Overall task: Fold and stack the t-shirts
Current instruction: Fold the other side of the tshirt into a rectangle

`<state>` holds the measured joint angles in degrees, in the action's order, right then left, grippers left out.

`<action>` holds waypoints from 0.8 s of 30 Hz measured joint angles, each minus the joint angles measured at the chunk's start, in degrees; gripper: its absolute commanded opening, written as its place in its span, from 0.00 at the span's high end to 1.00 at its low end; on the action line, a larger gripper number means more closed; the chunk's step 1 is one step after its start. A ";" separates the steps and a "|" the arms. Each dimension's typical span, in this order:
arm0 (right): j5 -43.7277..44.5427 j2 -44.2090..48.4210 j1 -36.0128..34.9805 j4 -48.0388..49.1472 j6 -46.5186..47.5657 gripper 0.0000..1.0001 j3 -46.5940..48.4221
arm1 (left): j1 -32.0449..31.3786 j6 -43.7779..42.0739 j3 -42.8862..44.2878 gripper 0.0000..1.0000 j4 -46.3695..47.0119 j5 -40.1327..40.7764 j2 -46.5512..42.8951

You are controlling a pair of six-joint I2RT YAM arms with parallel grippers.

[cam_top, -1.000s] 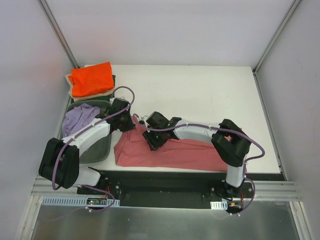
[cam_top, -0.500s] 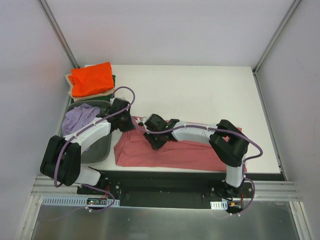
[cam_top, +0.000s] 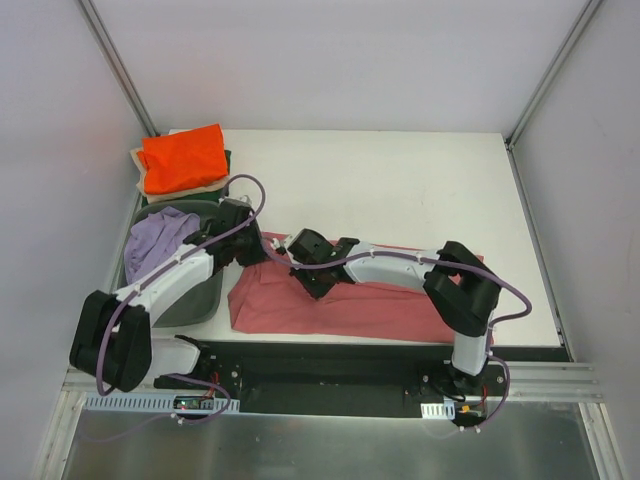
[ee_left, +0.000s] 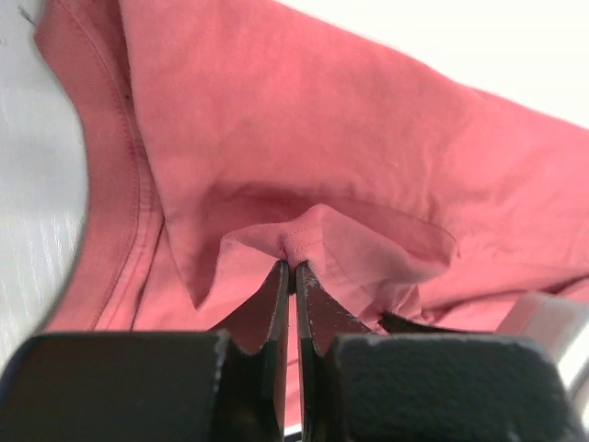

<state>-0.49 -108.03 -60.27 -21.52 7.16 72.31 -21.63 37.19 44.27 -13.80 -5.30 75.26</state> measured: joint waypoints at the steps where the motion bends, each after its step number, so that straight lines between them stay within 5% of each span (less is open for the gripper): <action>1: -0.33 0.50 0.00 -0.83 0.09 0.99 0.00 | 0.00 -0.17 -0.79 1.00 0.02 -0.55 -1.70; 12: -5.77 10.36 0.00 -8.00 3.17 0.99 -1.31 | -0.02 1.03 -11.52 1.00 -0.35 -8.41 -16.00; 24: -7.87 11.37 0.00 -13.57 7.10 0.98 -2.73 | -0.04 2.78 -18.23 1.00 -6.29 -16.90 -24.70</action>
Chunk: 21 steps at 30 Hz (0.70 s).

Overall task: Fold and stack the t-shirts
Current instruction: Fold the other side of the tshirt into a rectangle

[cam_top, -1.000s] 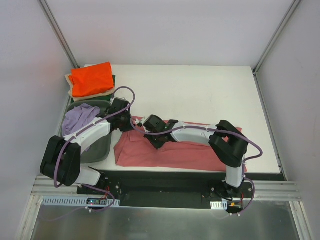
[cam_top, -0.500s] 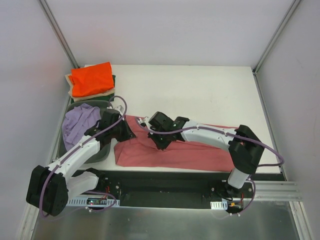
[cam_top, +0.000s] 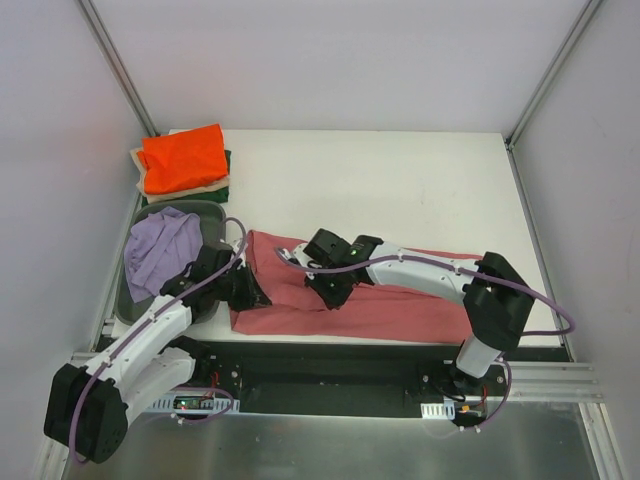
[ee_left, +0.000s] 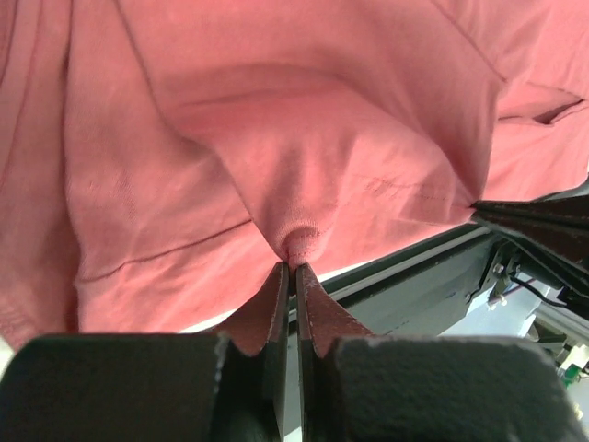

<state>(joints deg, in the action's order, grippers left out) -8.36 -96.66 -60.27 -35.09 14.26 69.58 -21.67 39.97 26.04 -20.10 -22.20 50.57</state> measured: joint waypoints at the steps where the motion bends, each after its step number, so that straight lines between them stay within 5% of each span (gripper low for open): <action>1: 0.02 0.00 0.00 -0.17 0.15 0.98 -0.33 | 0.00 0.09 -0.42 1.00 -0.87 0.13 -0.63; 8: 0.20 0.00 0.00 -0.31 0.39 0.94 -2.27 | -0.02 1.66 -0.81 1.00 -7.26 2.97 -4.46; 15: 0.59 0.00 0.00 -0.33 0.22 0.76 -2.43 | -0.09 3.15 -1.20 0.98 -10.56 1.68 -7.06; 19: -0.04 0.00 0.00 -0.33 -0.28 0.61 -2.43 | -0.11 4.20 -1.66 0.63 -12.24 1.64 -7.32; 21: -0.26 0.00 0.00 -0.31 -0.55 0.55 -2.47 | -0.11 4.48 -1.66 0.24 -13.00 1.64 -7.76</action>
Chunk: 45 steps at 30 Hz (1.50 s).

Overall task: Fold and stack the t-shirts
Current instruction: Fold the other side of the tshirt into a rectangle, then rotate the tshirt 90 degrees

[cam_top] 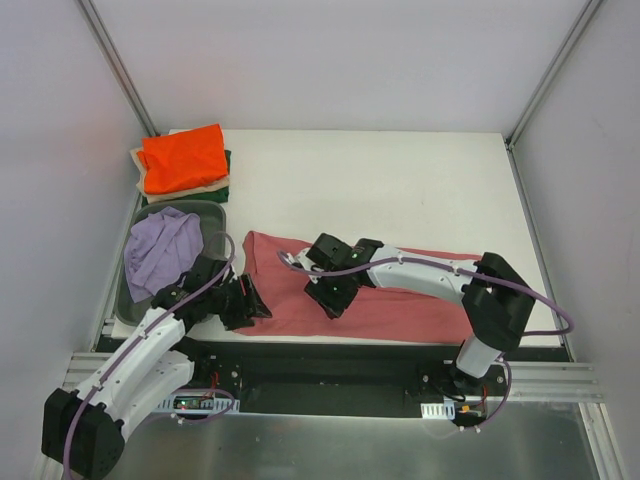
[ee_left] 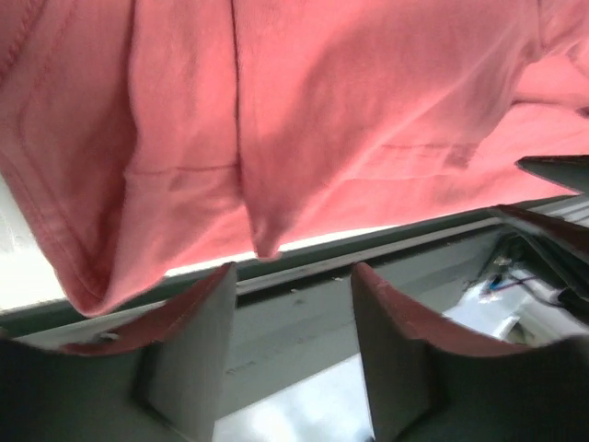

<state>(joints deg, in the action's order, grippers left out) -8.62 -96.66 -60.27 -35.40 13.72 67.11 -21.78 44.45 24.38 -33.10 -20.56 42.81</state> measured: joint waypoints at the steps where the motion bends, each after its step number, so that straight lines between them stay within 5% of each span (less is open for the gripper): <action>1: 0.00 0.11 0.00 0.04 -0.17 0.47 -0.13 | 0.02 -0.04 0.00 0.11 -0.39 0.02 -0.33; 2: 0.09 0.39 0.00 0.00 -0.50 0.40 -0.46 | 0.00 -0.04 0.02 0.01 -0.70 0.00 -0.79; 3: 0.28 0.74 0.00 -0.02 -1.07 0.25 -0.70 | 0.00 0.35 0.13 0.01 -0.96 -0.13 -1.22; 4: 0.55 1.38 0.02 -0.02 -1.66 0.03 -1.03 | 0.00 0.52 0.42 0.01 -1.46 -0.17 -1.84; 11: 10.67 11.45 1.95 0.15 -7.04 0.04 -3.13 | -0.04 -0.09 8.09 0.01 -1.92 -0.55 -4.68; 16: 15.04 17.79 11.80 2.23 -14.51 0.04 -6.54 | -1.20 -0.15 11.50 0.01 4.52 -1.07 -0.85; 23: 10.58 20.70 32.68 6.71 -23.28 0.04 -17.97 | -4.68 -0.44 14.78 0.01 16.15 -1.60 23.12; 30: 6.23 11.54 41.42 9.40 -23.89 0.04 -18.53 | -4.72 -1.16 20.31 0.01 19.26 2.64 43.34; 40: -1.14 8.09 55.01 10.75 -24.85 0.04 -17.62 | -1.66 -0.98 30.53 0.01 18.67 1.36 53.96; 45: -5.53 7.06 58.38 10.60 -24.83 0.04 -16.94 | -0.87 -2.32 44.02 0.01 15.50 1.03 64.17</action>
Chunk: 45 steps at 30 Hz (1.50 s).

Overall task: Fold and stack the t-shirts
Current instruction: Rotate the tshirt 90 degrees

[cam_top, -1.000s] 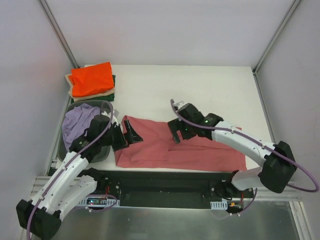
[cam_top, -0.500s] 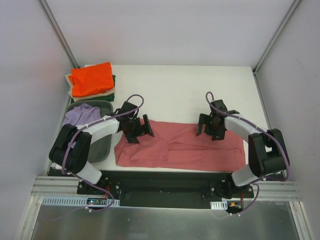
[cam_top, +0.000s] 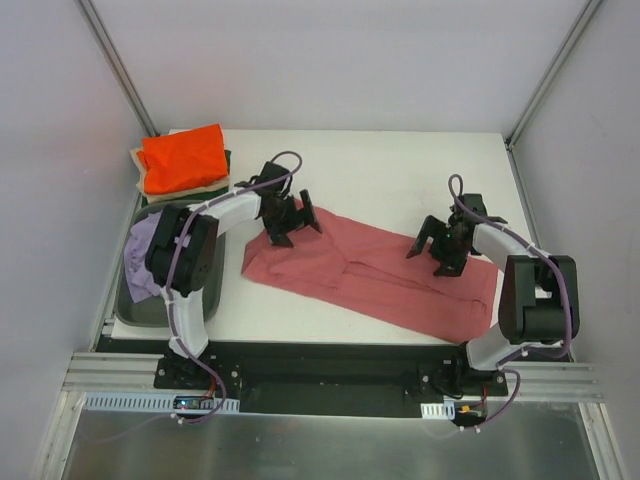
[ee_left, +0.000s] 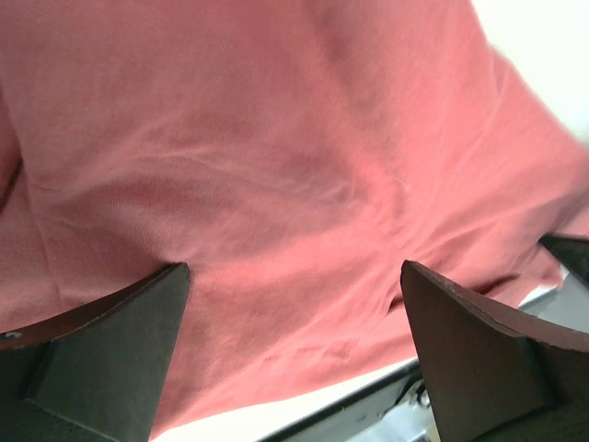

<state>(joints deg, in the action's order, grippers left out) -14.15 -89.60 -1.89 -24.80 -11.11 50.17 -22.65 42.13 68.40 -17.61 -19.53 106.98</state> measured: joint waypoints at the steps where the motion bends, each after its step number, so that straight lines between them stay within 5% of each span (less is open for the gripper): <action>1: -0.37 -0.15 0.15 -0.07 0.09 0.04 0.15 | 0.15 -0.76 4.28 0.01 -0.90 0.04 3.02; 9: -1.60 2.45 -2.75 2.84 0.09 0.04 -2.86 | 1.68 -5.14 45.94 0.01 -5.97 -2.27 29.75; 15: -5.22 7.32 -18.47 5.49 -2.51 0.04 -8.44 | 3.19 -0.44 71.63 0.01 -1.68 -10.38 47.06; 21: -11.61 3.98 -32.54 10.64 -5.64 0.04 -7.67 | 3.15 17.57 74.77 0.01 19.50 -15.93 55.06; 26: -14.34 -2.82 -38.62 11.76 -5.33 0.04 -1.60 | 1.95 26.12 76.78 0.01 29.33 -10.05 58.77; 39: -7.15 -4.57 -38.71 1.88 -1.60 0.04 4.79 | 0.04 27.76 77.15 0.01 31.80 14.93 58.97; 45: -0.17 4.94 -34.95 -0.28 -0.17 0.04 4.74 | 0.39 27.47 79.08 0.01 34.88 20.33 60.72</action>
<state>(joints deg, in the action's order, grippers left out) -14.33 -84.66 -36.84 -25.08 -11.29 54.92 -22.26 69.60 147.48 17.28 0.80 167.70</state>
